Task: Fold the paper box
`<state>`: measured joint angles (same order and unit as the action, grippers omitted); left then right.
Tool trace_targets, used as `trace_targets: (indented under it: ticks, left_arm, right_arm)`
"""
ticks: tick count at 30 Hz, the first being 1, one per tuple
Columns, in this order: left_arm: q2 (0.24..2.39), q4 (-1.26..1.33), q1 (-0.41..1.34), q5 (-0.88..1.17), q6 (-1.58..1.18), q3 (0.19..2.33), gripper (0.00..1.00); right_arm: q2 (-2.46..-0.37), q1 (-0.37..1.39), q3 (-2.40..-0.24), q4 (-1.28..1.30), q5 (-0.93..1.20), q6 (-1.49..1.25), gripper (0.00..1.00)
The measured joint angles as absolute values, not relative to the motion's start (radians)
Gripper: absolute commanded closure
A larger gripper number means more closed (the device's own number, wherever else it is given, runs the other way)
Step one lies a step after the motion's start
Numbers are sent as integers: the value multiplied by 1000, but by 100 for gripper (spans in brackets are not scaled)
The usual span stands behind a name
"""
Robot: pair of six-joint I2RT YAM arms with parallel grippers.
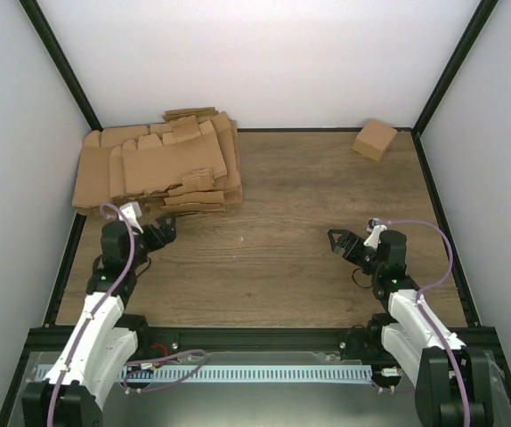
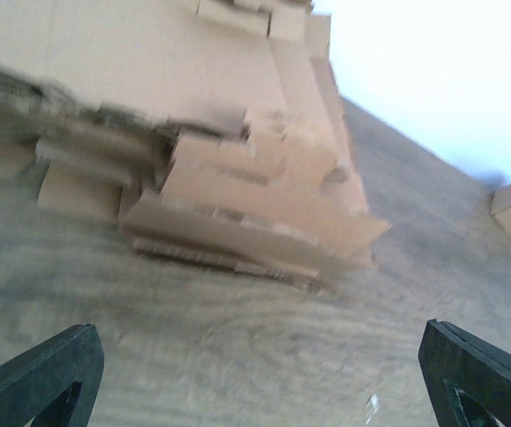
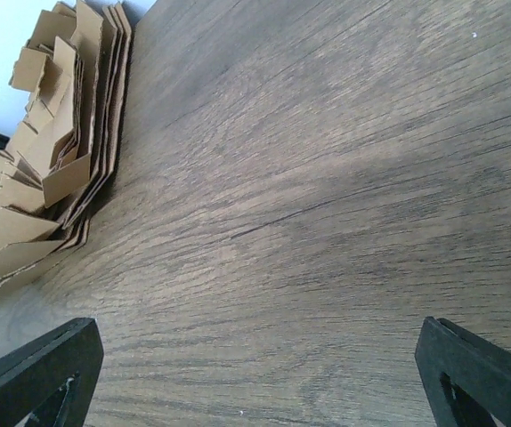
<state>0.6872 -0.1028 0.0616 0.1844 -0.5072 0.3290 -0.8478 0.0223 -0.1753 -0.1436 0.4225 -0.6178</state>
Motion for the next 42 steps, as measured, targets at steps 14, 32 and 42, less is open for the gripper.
trace_targets:
  ticks: [14, 32, 42]
  left_arm:
    - [1217, -204, 62, 136, -408, 841, 16]
    - [1833, -336, 68, 244, -146, 1448, 38]
    - [2057, -490, 135, 125, -155, 1762, 27]
  right_arm:
    - [-955, 22, -234, -88, 416, -643, 0]
    - [-1146, 23, -411, 43, 473, -487, 0]
    - [-1143, 23, -408, 43, 472, -487, 0]
